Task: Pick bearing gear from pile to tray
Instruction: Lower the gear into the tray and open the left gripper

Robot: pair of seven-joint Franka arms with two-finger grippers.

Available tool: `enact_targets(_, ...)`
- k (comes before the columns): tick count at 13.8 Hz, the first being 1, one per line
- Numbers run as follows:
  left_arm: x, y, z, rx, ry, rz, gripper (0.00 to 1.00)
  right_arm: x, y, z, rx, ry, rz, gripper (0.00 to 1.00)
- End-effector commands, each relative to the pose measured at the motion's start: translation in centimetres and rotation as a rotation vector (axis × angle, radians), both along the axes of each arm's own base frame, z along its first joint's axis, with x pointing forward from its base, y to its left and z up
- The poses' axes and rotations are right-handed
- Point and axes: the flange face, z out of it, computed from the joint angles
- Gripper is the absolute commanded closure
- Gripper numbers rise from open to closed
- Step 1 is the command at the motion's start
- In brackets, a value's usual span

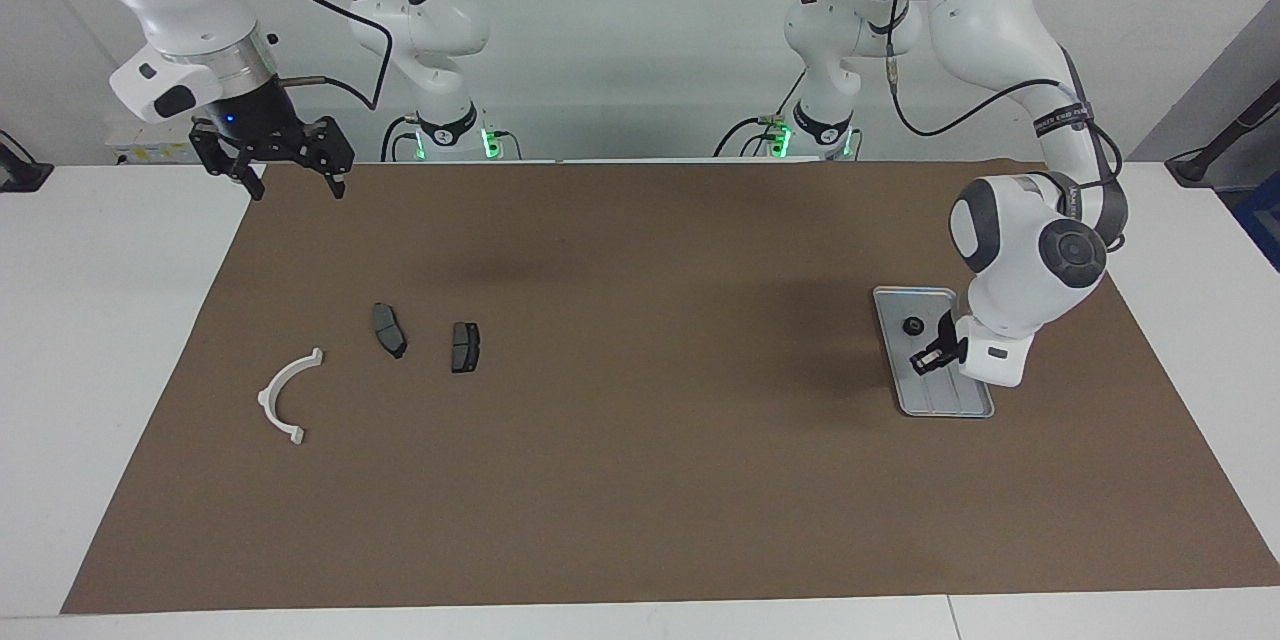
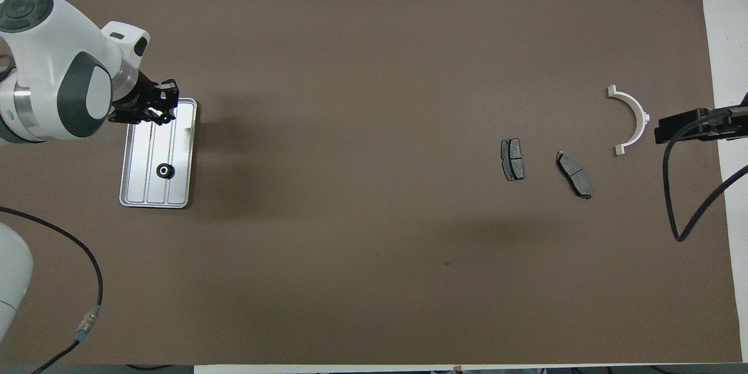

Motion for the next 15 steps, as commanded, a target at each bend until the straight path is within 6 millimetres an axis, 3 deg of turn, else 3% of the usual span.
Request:
enact_targets(1,-1.1,1.1,-0.6,-0.009,-0.054,-0.05,1.0,0.2,-0.1,0.3,0.051,0.007,0.011,0.0)
enact_targets(6,-3.2,4.8,-3.5,-0.011,-0.108,-0.074,1.0,0.2,0.2,0.3,0.056,0.007,0.005,0.0)
enact_targets(9,-4.0,5.8,-4.4,-0.013,-0.111,-0.101,1.0,0.2,0.1,0.3,0.056,0.009,0.002,0.0)
enact_targets(15,-4.8,5.7,-5.2,-0.012,-0.129,-0.096,0.95,0.2,0.1,0.3,0.053,0.009,-0.007,0.0)
